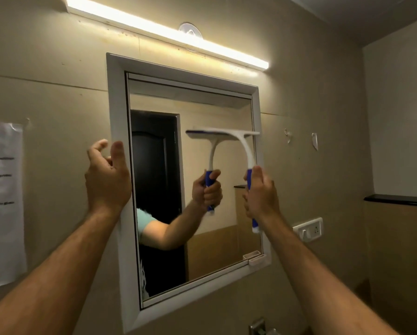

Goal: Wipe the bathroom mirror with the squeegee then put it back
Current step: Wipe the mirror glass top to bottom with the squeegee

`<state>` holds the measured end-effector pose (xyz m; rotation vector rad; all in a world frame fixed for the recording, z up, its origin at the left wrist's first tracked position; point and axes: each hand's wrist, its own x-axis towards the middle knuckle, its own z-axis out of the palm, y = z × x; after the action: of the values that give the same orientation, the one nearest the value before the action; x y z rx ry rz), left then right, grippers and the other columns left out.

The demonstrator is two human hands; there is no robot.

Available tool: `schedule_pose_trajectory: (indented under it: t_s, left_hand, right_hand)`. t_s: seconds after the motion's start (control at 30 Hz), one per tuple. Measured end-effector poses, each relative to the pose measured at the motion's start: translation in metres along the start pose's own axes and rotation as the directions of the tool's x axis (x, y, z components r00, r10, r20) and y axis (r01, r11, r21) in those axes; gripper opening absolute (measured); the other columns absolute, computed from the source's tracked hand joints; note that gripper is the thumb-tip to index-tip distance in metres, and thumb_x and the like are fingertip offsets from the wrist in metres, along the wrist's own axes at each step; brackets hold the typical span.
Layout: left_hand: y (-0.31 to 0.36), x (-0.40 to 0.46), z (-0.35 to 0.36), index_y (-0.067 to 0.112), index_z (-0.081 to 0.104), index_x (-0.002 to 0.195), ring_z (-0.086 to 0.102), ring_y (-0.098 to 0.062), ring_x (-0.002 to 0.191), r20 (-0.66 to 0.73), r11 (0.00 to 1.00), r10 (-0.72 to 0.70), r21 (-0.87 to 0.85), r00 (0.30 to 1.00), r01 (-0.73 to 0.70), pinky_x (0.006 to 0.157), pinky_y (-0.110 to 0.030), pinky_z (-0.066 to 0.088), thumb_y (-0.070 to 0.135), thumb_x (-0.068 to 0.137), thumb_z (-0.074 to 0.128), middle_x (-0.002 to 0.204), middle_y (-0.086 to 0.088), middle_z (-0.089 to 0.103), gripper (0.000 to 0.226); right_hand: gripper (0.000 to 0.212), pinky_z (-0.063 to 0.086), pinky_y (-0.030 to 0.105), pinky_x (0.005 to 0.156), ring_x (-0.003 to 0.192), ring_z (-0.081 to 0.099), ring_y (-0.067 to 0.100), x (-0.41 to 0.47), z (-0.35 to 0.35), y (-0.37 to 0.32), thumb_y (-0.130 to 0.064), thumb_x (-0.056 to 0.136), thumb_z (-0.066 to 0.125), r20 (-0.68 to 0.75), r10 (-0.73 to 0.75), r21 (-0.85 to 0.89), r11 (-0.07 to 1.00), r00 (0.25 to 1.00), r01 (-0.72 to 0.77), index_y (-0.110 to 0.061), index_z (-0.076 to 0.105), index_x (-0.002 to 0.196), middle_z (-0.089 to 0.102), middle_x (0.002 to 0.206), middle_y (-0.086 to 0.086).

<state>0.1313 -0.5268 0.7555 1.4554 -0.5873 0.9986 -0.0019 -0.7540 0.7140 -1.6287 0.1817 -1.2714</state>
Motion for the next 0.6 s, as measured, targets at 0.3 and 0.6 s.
schedule_pose_trajectory:
  t_s: [0.3, 0.6]
  left_hand:
    - [-0.001, -0.006, 0.000, 0.004, 0.052, 0.123, 0.050, -0.019, 0.085, -0.017, 0.997, -0.024, 0.069, 1.000, 0.025, 0.065, -0.028, 0.033, 0.052, 0.101, 0.025, 0.094, -0.008, 0.056, 0.059]
    - [0.002, -0.017, -0.002, 0.005, 0.052, 0.127, 0.048, -0.013, 0.088, -0.025, 0.998, -0.002, 0.068, 1.000, 0.004, 0.068, -0.019, 0.030, 0.046, 0.103, 0.030, 0.108, -0.015, 0.063, 0.052]
  right_hand:
    - [0.035, 0.038, 0.034, 0.057, 0.060, 0.043, 0.022, -0.034, -0.008, 0.063, -0.046, 0.101, 0.025, 0.001, -0.017, -0.134, 0.991, 1.000, 0.017, -0.026, 0.048, 0.083, 0.043, 0.070, 0.006]
    - [0.034, 0.037, 0.027, 0.049, 0.052, 0.041, 0.014, -0.024, -0.016, 0.036, -0.045, 0.102, 0.025, -0.015, 0.021, -0.057, 0.998, 1.000, -0.021, -0.025, 0.047, 0.085, 0.042, 0.064, 0.002]
